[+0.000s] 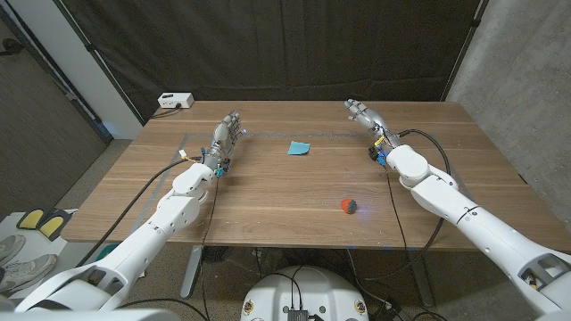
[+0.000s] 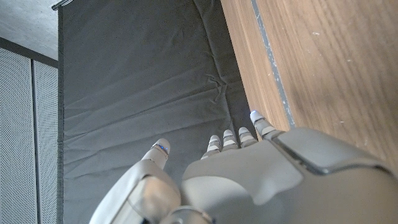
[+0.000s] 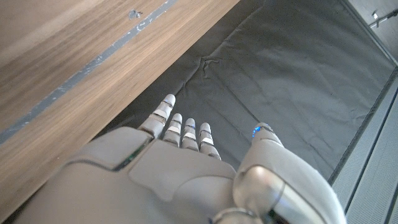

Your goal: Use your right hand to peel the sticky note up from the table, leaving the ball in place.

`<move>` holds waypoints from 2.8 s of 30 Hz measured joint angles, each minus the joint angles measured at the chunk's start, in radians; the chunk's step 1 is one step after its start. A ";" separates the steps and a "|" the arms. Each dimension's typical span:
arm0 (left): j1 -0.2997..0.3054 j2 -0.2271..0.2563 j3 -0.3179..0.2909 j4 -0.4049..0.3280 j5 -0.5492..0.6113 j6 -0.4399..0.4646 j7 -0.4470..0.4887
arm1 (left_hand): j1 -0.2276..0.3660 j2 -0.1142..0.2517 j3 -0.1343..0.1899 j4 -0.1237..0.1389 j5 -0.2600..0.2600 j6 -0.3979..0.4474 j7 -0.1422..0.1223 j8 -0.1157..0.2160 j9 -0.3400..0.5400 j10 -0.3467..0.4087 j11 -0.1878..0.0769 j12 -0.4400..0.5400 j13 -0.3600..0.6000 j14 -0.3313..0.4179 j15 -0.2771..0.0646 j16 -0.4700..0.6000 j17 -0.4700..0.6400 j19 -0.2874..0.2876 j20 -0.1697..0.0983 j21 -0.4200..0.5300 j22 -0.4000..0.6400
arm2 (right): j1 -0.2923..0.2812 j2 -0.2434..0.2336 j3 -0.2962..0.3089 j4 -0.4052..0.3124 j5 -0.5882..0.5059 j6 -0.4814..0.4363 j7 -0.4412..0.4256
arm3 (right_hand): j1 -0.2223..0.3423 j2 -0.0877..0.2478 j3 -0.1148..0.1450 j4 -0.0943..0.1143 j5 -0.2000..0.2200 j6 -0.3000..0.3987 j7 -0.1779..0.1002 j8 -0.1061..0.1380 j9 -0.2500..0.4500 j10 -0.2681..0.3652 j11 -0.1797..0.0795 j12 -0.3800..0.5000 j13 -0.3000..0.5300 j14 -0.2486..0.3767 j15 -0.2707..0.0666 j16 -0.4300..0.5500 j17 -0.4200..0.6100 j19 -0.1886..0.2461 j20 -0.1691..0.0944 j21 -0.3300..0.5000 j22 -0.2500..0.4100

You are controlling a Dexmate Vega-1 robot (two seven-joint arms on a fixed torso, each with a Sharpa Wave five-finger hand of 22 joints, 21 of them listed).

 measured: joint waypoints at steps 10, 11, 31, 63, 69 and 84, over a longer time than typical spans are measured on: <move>0.006 0.005 -0.001 -0.011 -0.001 0.002 0.000 | 0.000 0.000 -0.004 -0.004 0.000 0.011 -0.011 0.000 0.000 0.012 0.001 0.000 0.000 0.018 0.018 0.001 0.000 0.012 0.044 -0.004 0.000 | 0.022 -0.026 -0.038 -0.074 -0.117 -0.060 -0.006 | 0.030 -0.003 0.027 -0.016 -0.012 0.023 0.002 0.000 0.000 0.025 -0.018 0.007 -0.001 0.021 -0.014 0.000 0.000 0.019 -0.005 0.000 0.000; 0.008 0.006 -0.001 -0.012 -0.001 0.002 0.000 | 0.000 0.000 -0.004 -0.004 0.000 0.011 -0.011 0.000 0.000 0.012 0.001 0.000 0.000 0.021 0.021 0.004 0.000 0.010 0.046 -0.004 0.000 | 0.022 -0.026 -0.038 -0.074 -0.131 -0.069 -0.006 | 0.030 -0.003 0.027 -0.017 -0.015 0.025 0.000 0.000 0.000 0.025 -0.018 0.007 -0.001 0.021 -0.014 0.000 0.000 0.023 -0.009 0.000 0.000; 0.014 0.010 -0.003 -0.022 -0.001 0.006 0.005 | 0.000 0.000 -0.008 0.000 0.000 0.016 -0.016 0.000 0.000 0.017 0.007 0.000 0.000 0.036 0.035 0.004 0.000 0.028 0.059 -0.004 0.005 | 0.065 -0.052 -0.106 -0.165 -0.346 -0.229 0.019 | 0.072 -0.003 0.065 -0.054 -0.023 0.054 -0.018 0.000 0.000 0.041 -0.034 0.000 -0.001 0.045 -0.045 0.000 -0.005 0.048 -0.034 0.000 0.000; 0.025 0.019 -0.005 -0.040 -0.001 0.006 0.007 | 0.000 0.000 -0.016 0.000 0.008 0.038 -0.037 0.000 0.000 0.026 -0.002 0.000 0.005 0.066 0.070 0.004 0.005 0.026 0.112 -0.019 0.005 | 0.156 -0.028 -0.278 -0.210 -0.667 -0.411 0.092 | 0.221 -0.010 0.154 -0.143 -0.023 0.106 -0.034 0.004 0.000 0.084 -0.067 -0.010 -0.001 0.096 -0.075 0.000 -0.005 0.096 -0.043 0.000 -0.002; 0.031 0.023 -0.008 -0.048 -0.001 0.008 0.015 | 0.033 0.016 0.010 -0.026 0.003 0.064 -0.029 0.008 0.005 0.026 -0.002 0.000 0.005 0.073 0.080 0.004 0.002 0.032 0.117 -0.024 0.005 | 0.167 -0.018 -0.294 -0.193 -0.699 -0.407 0.098 | 0.300 -0.036 0.183 -0.167 -0.023 0.137 -0.040 0.008 0.000 0.113 -0.073 -0.010 -0.001 0.142 -0.082 0.000 -0.009 0.131 -0.034 0.000 0.000; 0.045 0.024 -0.016 -0.061 0.006 0.010 0.049 | 0.066 0.037 0.033 -0.066 -0.013 0.073 -0.027 0.008 0.005 0.043 0.007 0.000 0.005 0.084 0.091 0.004 0.002 0.037 0.122 -0.027 0.009 | 0.193 0.022 -0.359 -0.150 -0.822 -0.421 0.087 | 0.450 -0.063 0.228 -0.168 -0.011 0.253 -0.081 0.035 0.000 0.229 -0.108 -0.005 -0.001 0.233 -0.119 0.008 -0.002 0.198 -0.037 0.008 0.000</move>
